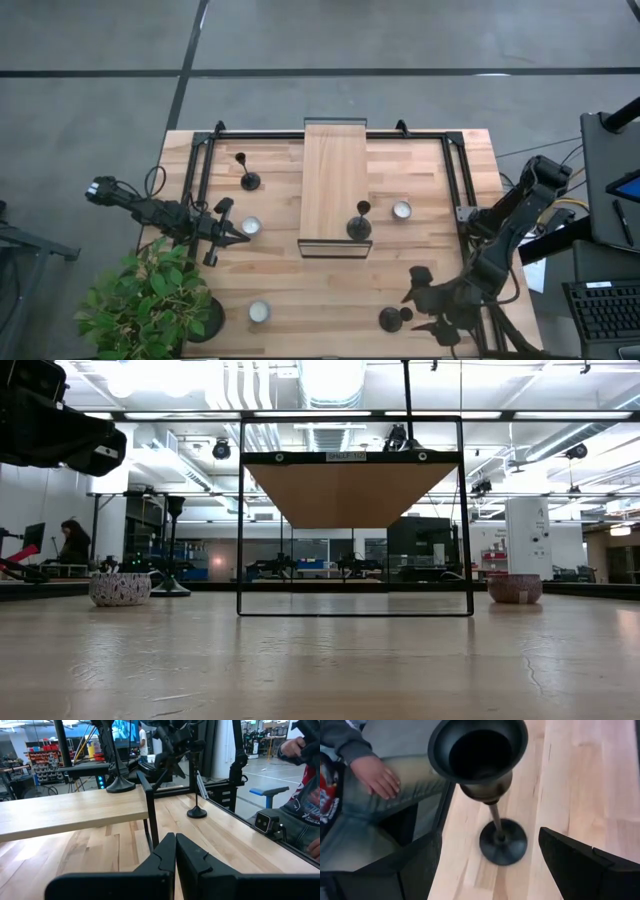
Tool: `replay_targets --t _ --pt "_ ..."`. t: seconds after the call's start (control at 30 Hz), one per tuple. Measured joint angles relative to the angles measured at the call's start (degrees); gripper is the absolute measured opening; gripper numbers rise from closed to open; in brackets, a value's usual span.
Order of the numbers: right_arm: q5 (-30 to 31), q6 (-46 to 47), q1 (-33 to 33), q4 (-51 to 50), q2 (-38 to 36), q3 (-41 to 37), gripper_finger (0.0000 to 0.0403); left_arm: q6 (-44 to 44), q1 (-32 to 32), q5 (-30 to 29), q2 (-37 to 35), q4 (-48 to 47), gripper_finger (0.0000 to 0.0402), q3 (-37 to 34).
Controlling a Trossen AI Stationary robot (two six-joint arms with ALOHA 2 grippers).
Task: Pick & Place candle stick holders
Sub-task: Put the bottom black candle holder on the shelf aligned with the other black candle holder
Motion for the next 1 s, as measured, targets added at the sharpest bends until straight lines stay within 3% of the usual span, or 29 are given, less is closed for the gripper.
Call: replay_targets --t 0.4,1.0 --pt "4.9 -4.5 0.1 7.0 0.0 -2.3 0.0318 0.0 0.0 0.0 0.0 0.0 0.001 0.0" --pt "7.0 -7.9 0.1 8.7 0.0 -2.3 0.018 0.0 0.0 0.0 0.0 0.0 0.001 0.0"
